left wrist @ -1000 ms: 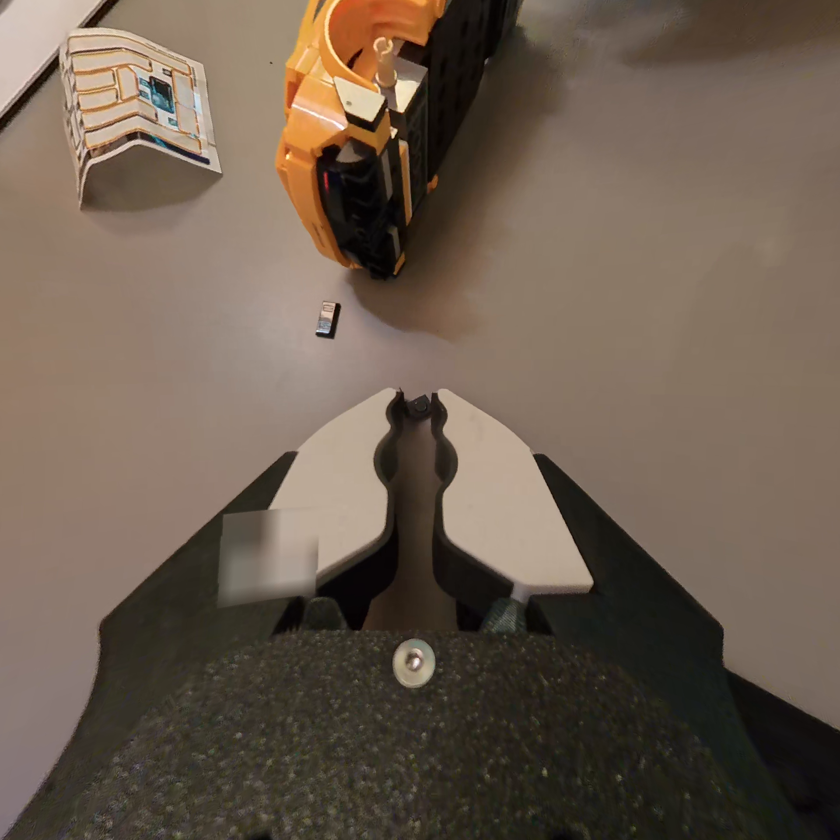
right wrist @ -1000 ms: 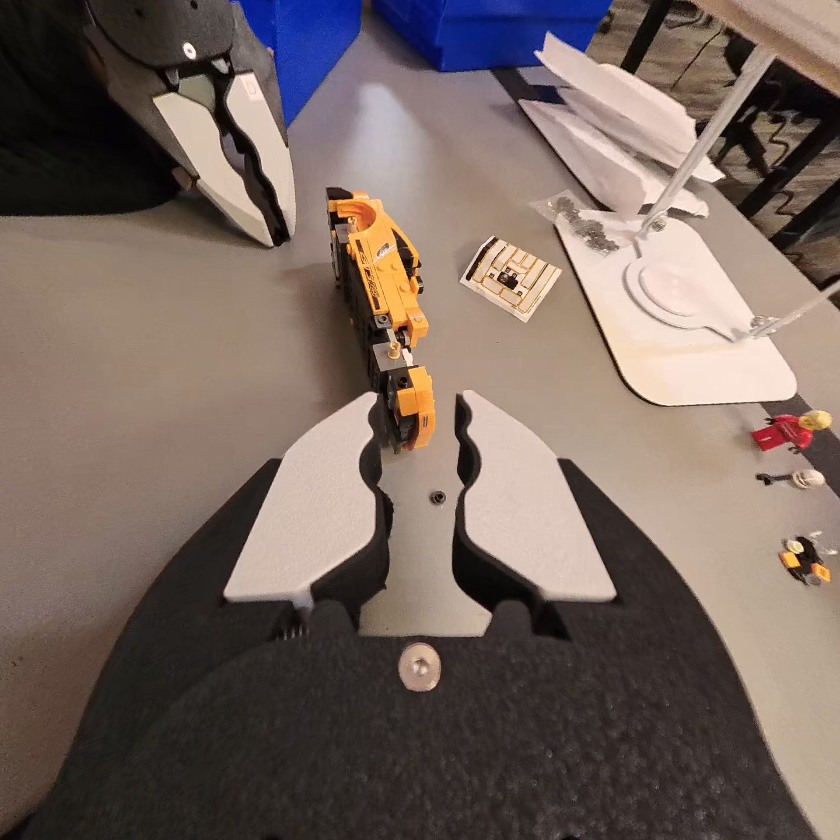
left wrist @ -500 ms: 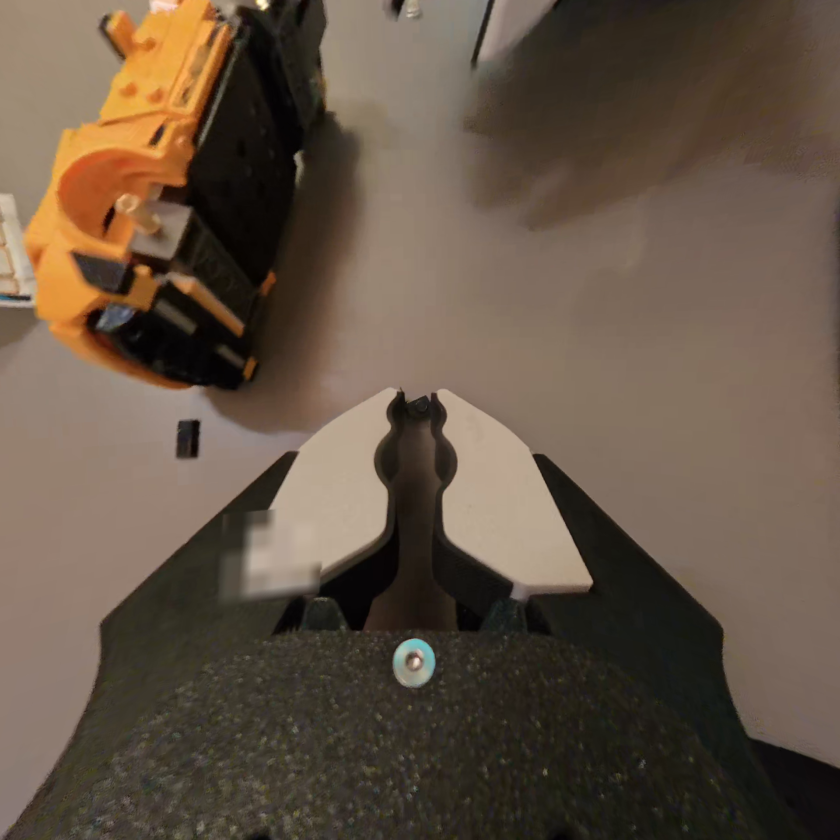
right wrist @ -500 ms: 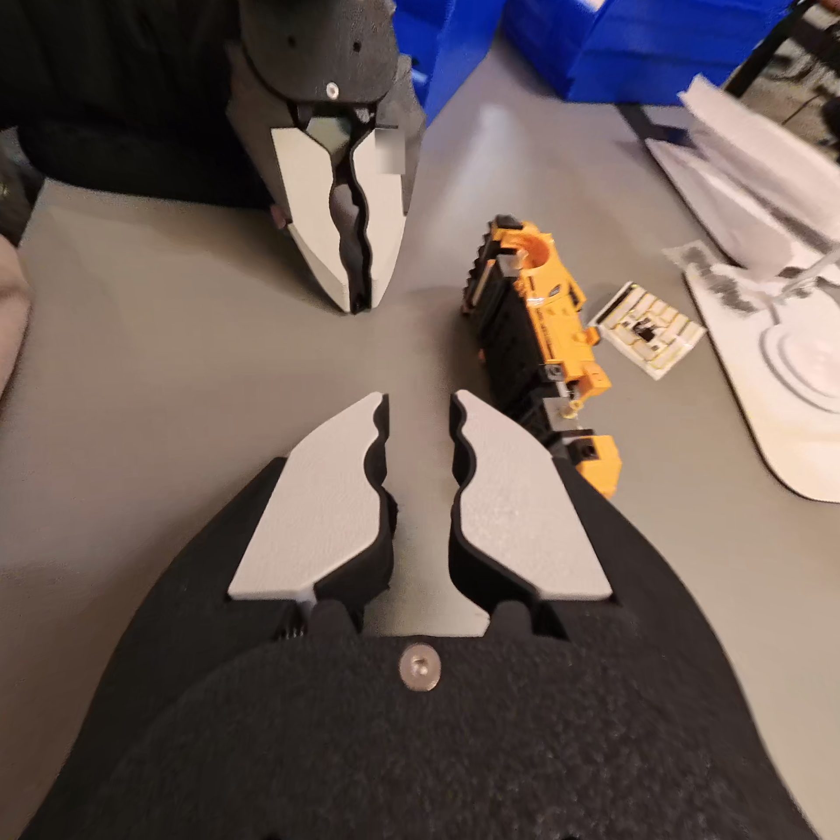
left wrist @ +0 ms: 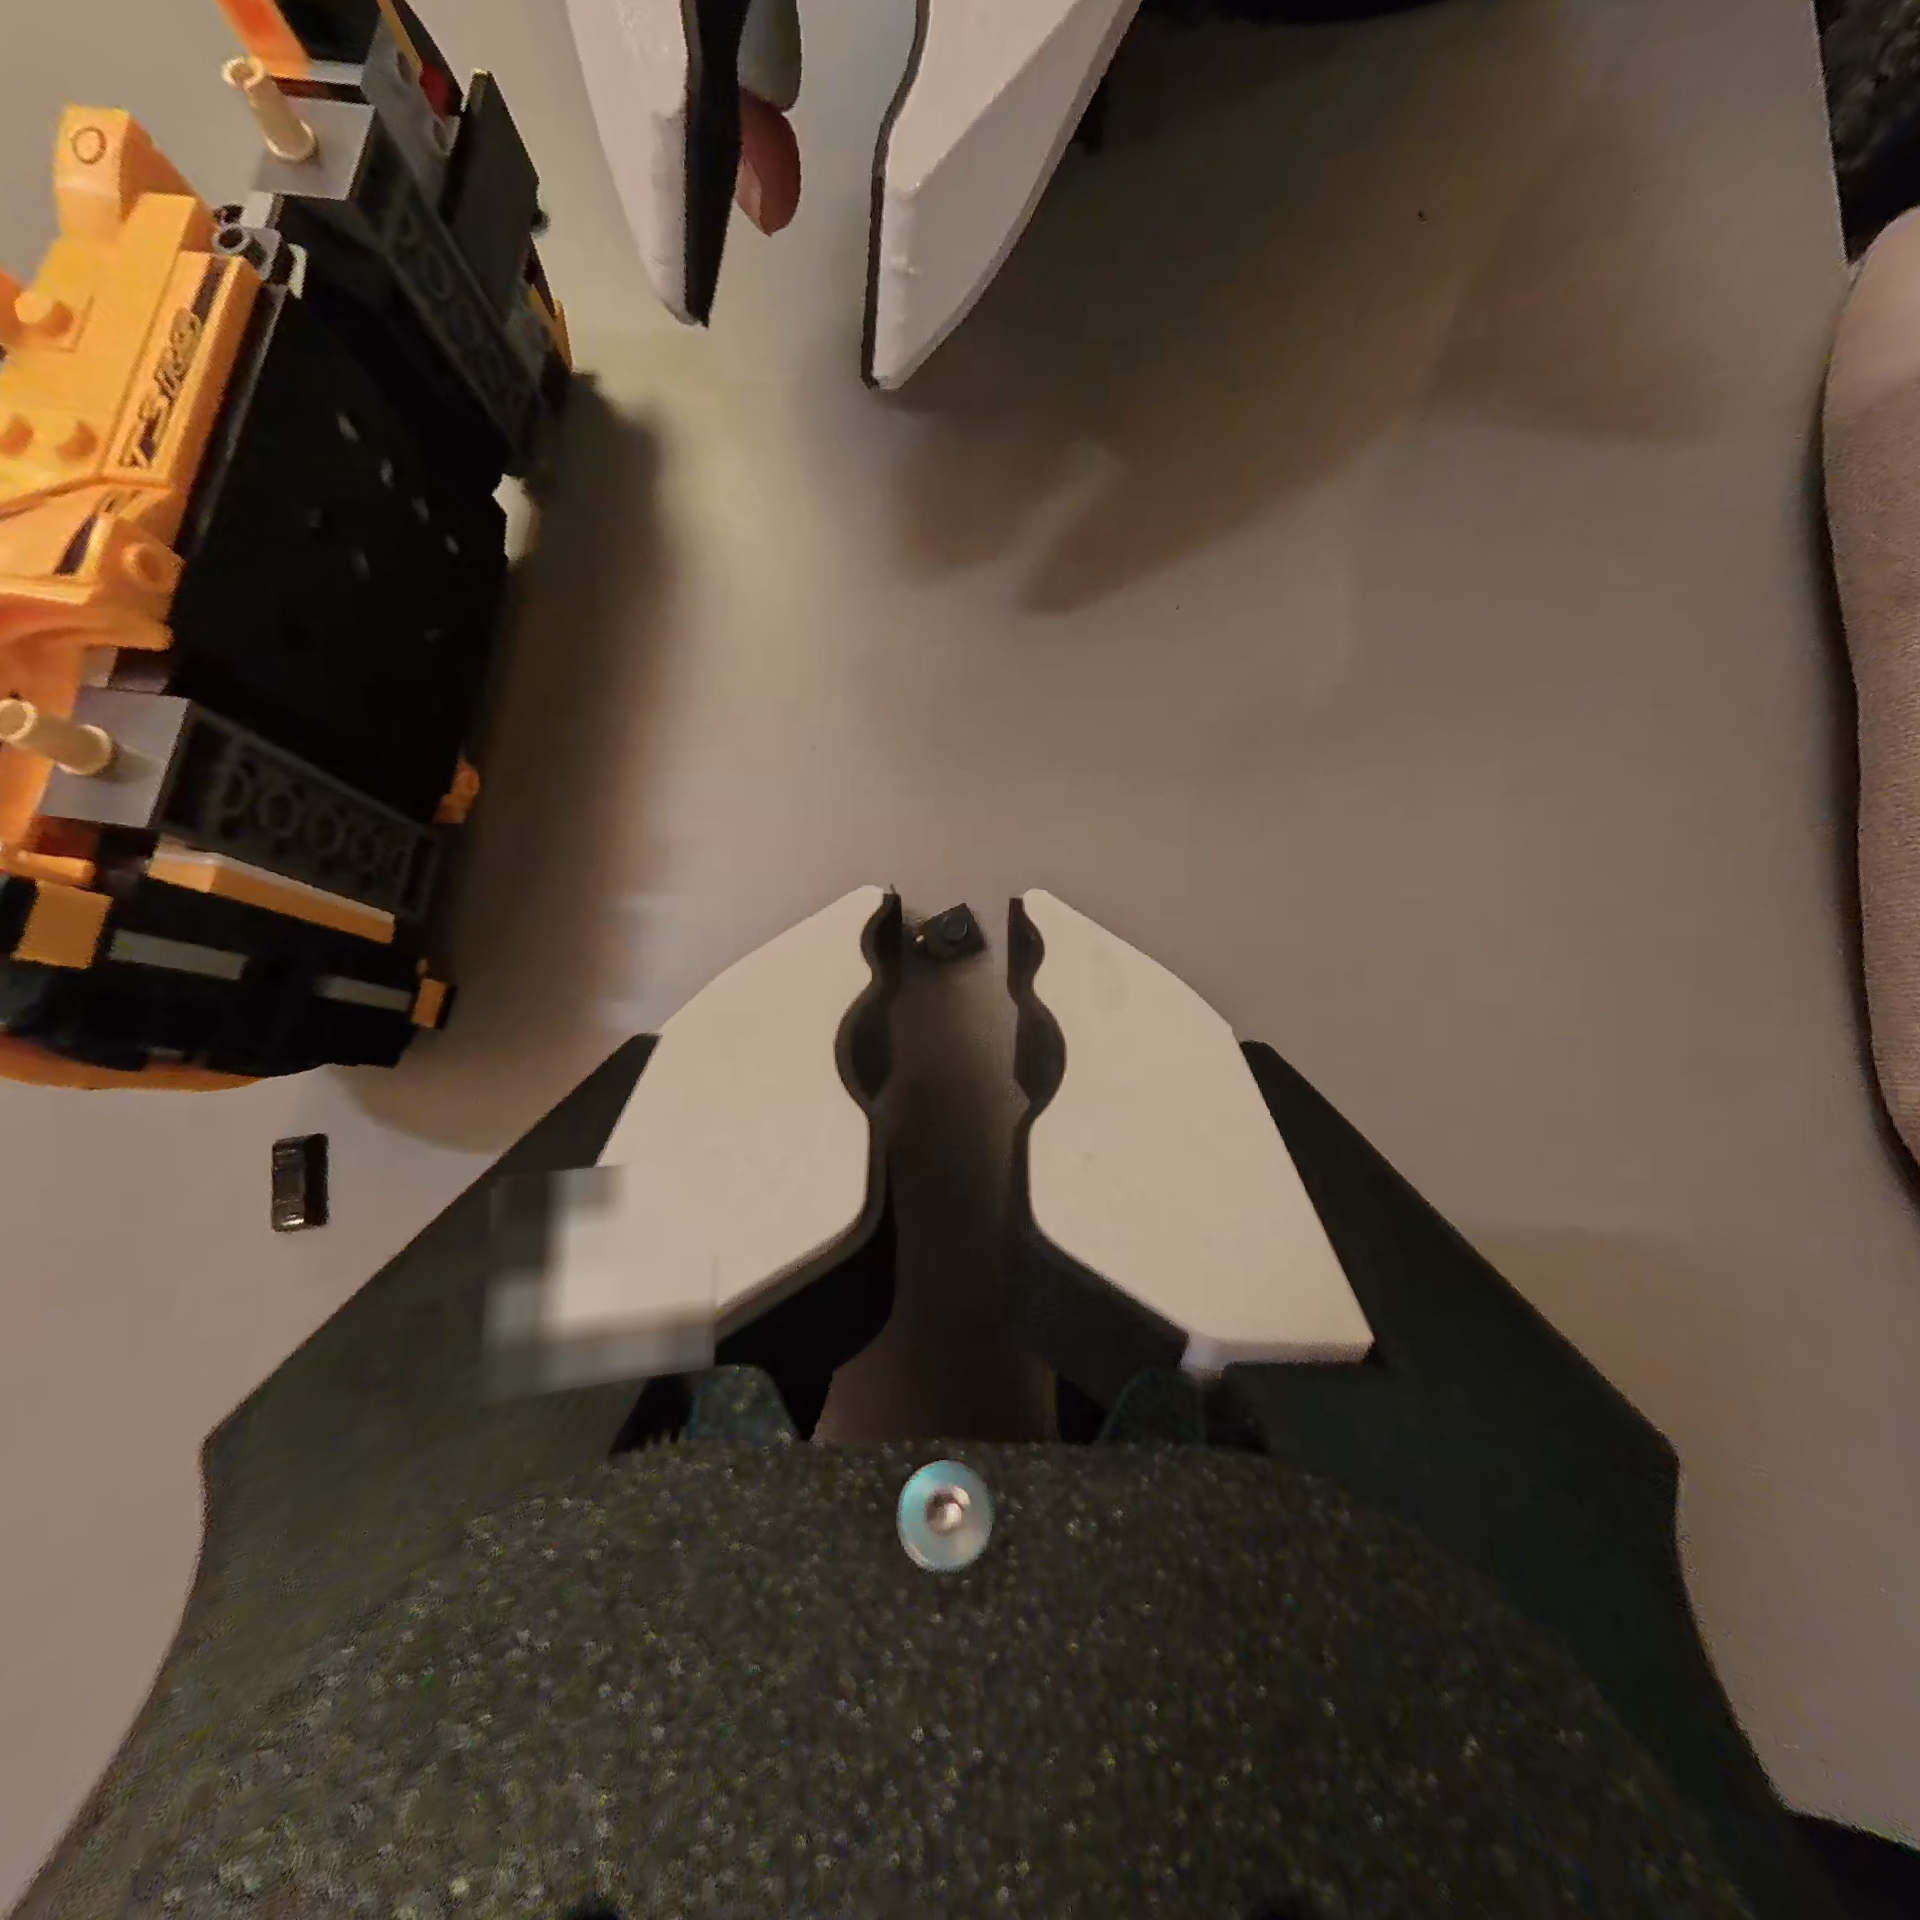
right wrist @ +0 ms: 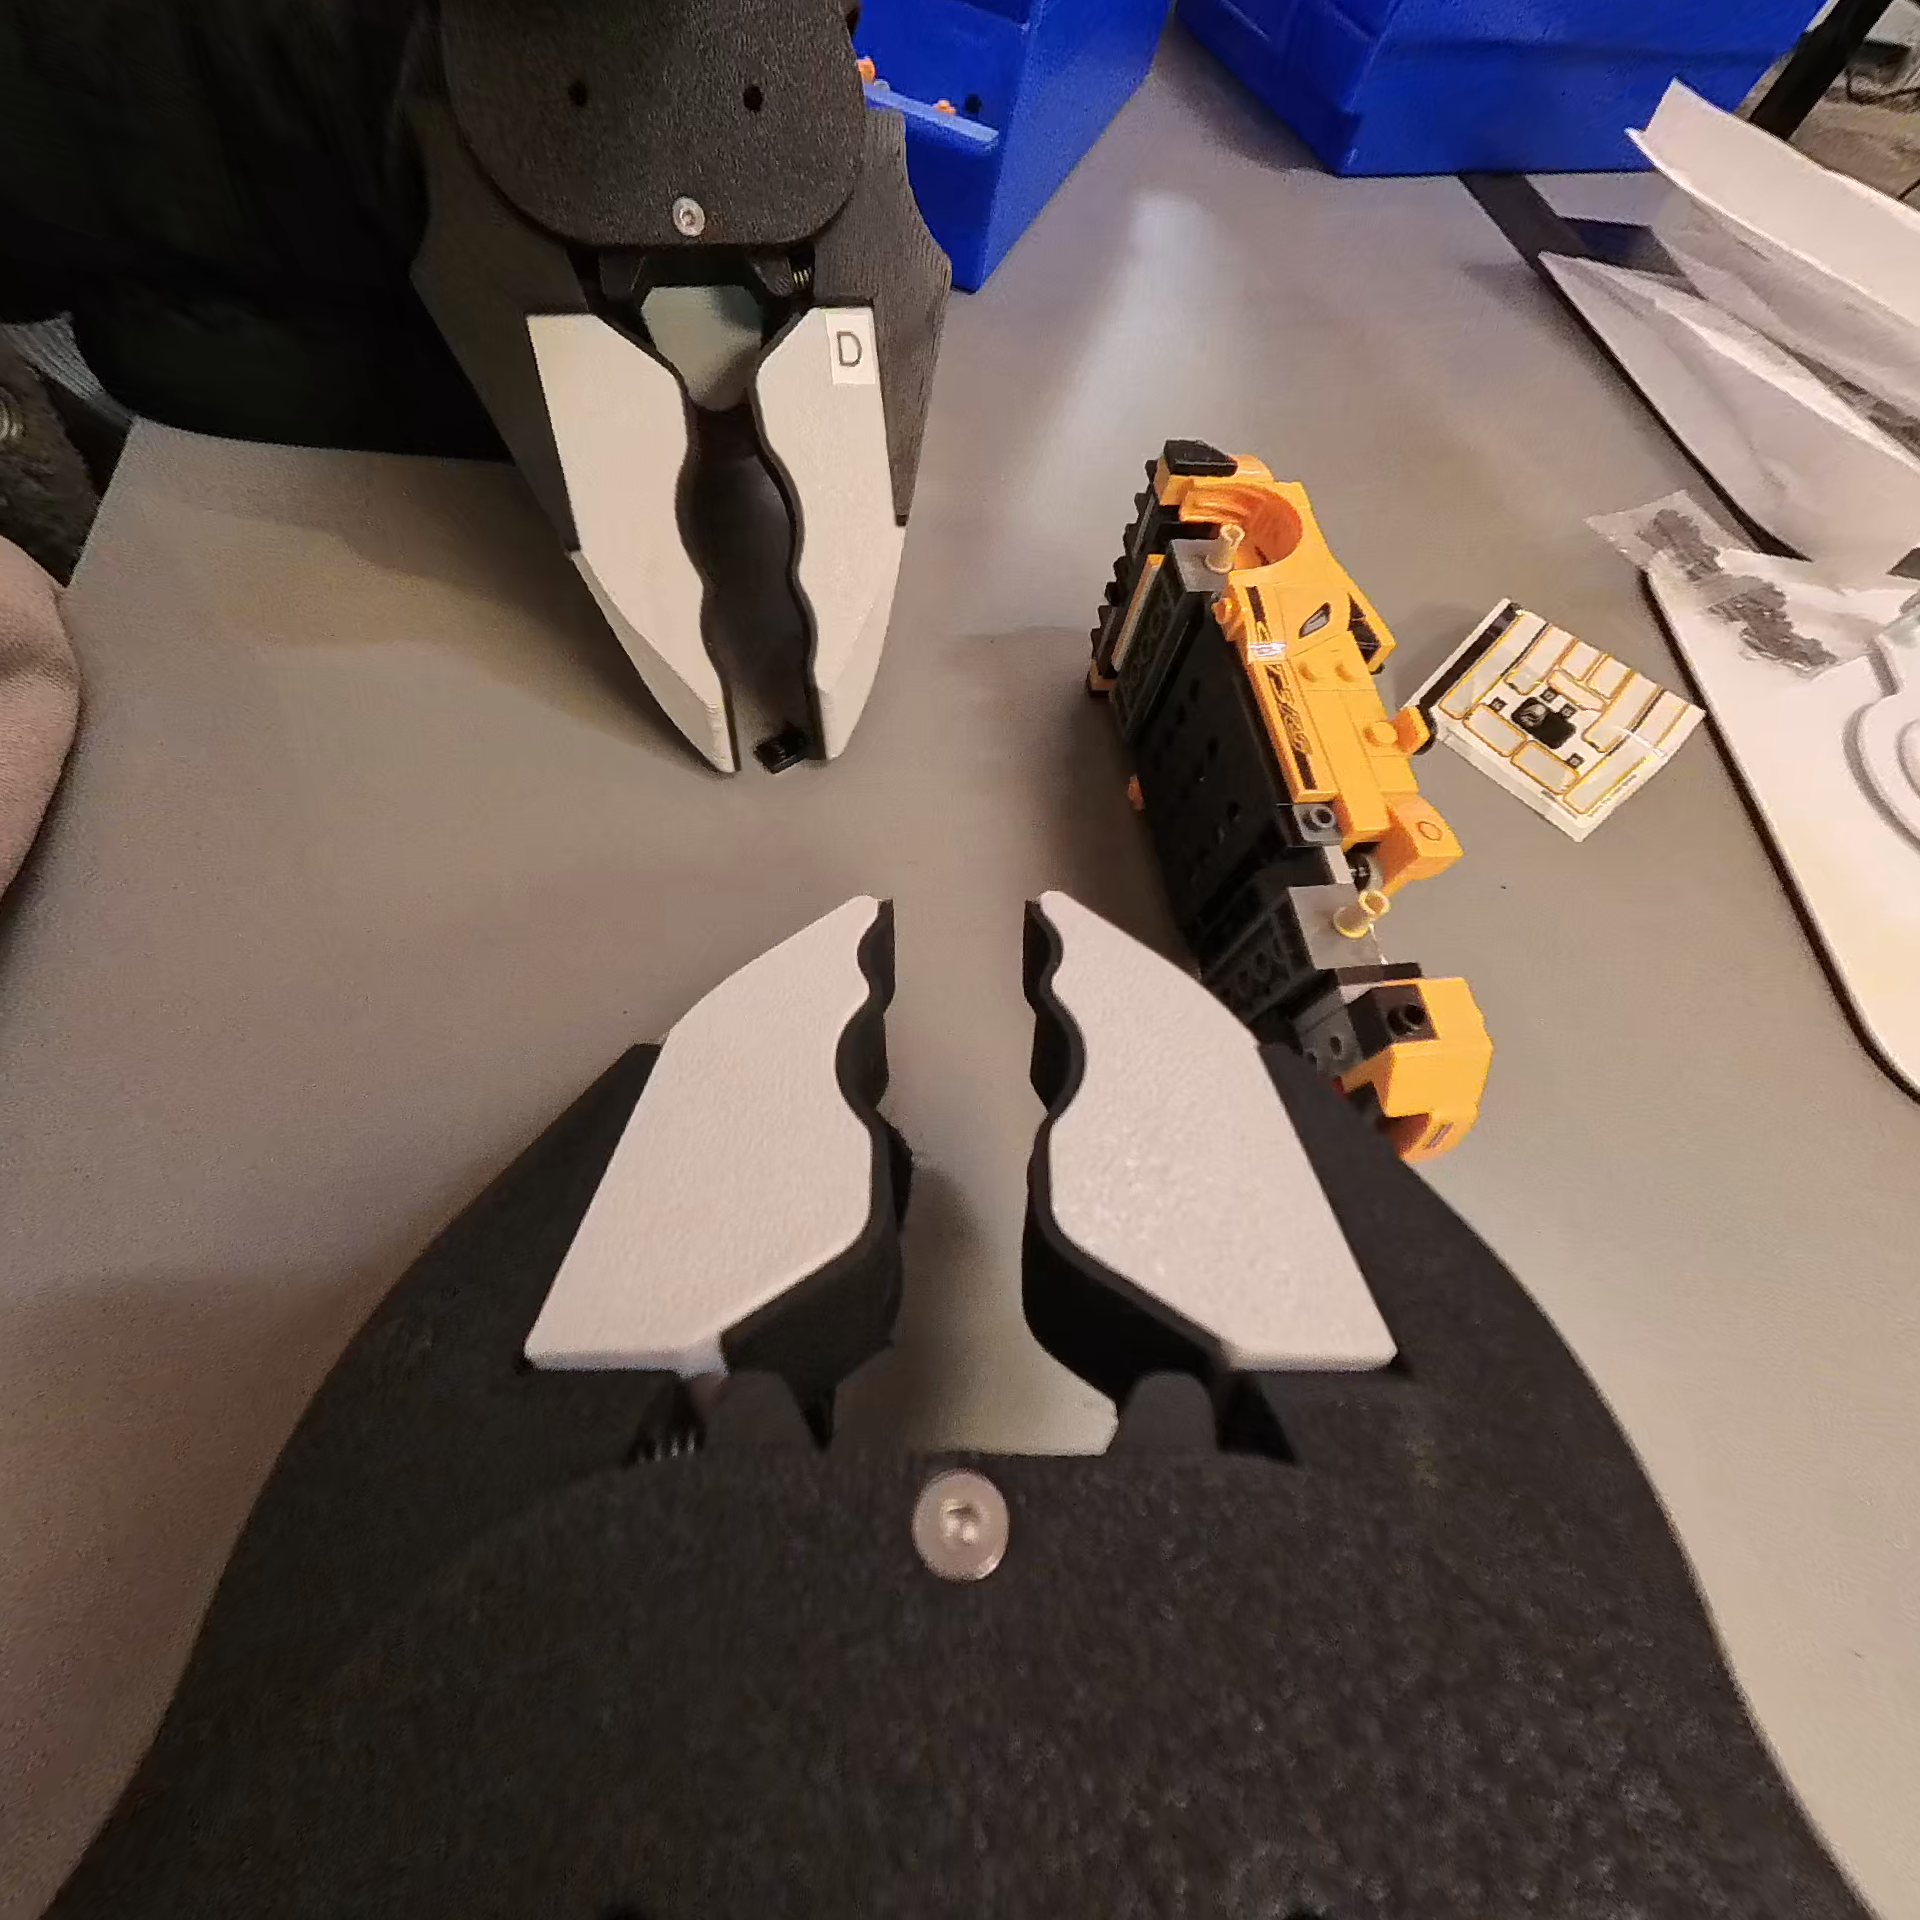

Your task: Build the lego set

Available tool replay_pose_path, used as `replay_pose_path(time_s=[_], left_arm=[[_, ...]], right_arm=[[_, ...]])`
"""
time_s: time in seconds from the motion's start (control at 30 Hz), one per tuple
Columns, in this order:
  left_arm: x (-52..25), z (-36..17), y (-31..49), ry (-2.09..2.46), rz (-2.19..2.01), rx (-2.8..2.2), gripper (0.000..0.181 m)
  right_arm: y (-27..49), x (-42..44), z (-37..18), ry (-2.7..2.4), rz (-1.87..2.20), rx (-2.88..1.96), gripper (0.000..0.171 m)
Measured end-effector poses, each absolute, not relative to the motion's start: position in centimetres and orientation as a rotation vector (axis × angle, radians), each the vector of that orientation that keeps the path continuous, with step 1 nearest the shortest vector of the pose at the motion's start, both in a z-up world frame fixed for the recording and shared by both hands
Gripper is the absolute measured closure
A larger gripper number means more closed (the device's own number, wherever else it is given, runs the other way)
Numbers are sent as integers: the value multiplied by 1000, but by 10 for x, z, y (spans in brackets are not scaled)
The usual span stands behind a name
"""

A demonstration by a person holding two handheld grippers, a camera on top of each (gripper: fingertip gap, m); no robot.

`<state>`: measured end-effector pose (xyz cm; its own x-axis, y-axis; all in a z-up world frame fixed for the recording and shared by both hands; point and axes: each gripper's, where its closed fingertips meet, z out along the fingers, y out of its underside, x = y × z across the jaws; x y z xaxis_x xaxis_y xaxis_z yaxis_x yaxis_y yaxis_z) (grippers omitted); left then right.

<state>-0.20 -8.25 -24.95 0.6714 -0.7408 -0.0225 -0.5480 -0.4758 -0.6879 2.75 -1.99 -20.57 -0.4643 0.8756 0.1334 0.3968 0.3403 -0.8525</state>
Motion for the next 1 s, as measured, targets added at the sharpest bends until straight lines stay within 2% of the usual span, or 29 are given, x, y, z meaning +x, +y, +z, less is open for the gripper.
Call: replay_pose_path(time_s=[0.13,0.37,0.47,0.53,0.63,0.8,0.93,1.0], left_arm=[[-1,-249,-83,996,-375,-2199,157],[-2,-235,-95,1022,-474,-2135,135],[-22,-213,-92,880,-523,-2065,140],[-53,-206,-77,705,-427,-2070,156],[-98,-212,-53,456,-266,-2146,163],[-117,-246,-37,493,-101,-2313,159],[-117,-248,-27,537,-83,-2349,159],[-113,-250,-28,507,-182,-2395,167]], right_arm=[[-19,27,-205,-2006,1046,-1113,148],[-2,29,-185,-1908,1046,-1110,148],[18,34,-164,-1792,1074,-1129,150],[31,37,-152,-1708,1114,-1152,153],[39,38,-141,-1628,1194,-1181,154],[33,36,-150,-1675,1165,-1171,155],[28,35,-156,-1710,1174,-1176,154],[28,35,-158,-1716,1171,-1185,154]])
